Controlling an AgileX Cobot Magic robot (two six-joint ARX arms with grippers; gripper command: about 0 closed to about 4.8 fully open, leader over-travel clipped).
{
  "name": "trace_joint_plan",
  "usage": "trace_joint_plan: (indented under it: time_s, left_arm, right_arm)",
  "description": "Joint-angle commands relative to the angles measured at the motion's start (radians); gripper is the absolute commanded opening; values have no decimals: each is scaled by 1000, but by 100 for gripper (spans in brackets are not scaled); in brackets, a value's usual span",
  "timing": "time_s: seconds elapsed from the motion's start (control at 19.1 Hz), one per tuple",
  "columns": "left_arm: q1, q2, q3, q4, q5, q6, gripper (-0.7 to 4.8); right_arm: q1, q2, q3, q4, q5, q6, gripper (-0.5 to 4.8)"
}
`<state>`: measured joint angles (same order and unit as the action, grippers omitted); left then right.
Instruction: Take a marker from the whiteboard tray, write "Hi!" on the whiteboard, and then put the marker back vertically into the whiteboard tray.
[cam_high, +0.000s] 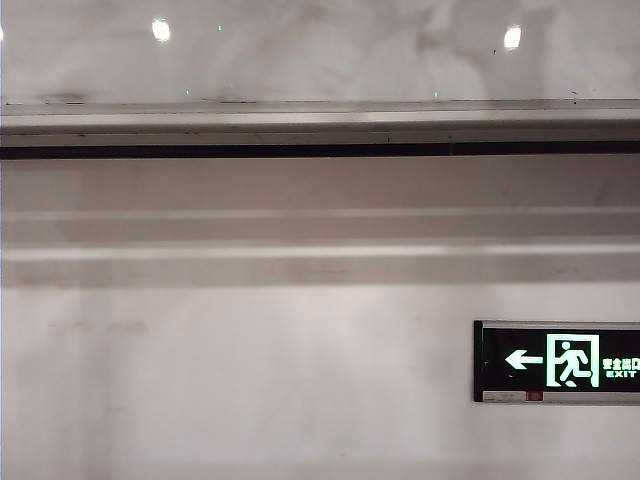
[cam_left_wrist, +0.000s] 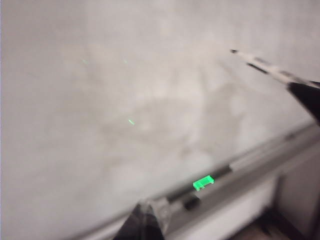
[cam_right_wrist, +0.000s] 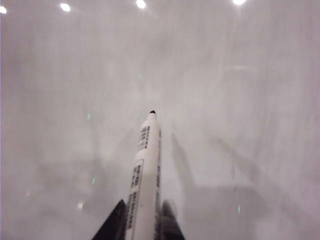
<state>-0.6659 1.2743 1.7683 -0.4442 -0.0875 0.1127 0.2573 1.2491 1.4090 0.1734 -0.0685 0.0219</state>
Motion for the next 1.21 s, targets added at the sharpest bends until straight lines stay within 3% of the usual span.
trace_joint_plan:
  time_s: [0.05, 0.52, 0.94, 1.21]
  left_arm:
    - [1, -3, 5, 31, 0, 8, -6]
    - [1, -2, 5, 13, 1, 11, -6]
    - [2, -2, 5, 5, 1, 11, -6]
    - [2, -2, 5, 6, 2, 11, -6]
  right_arm:
    - [23, 44, 77, 20, -23, 4, -2]
    - [109, 197, 277, 10, 59, 3, -2]
    - [134, 205, 523, -347, 187, 1, -2]
    - [148, 213, 604, -372, 209, 4, -3]
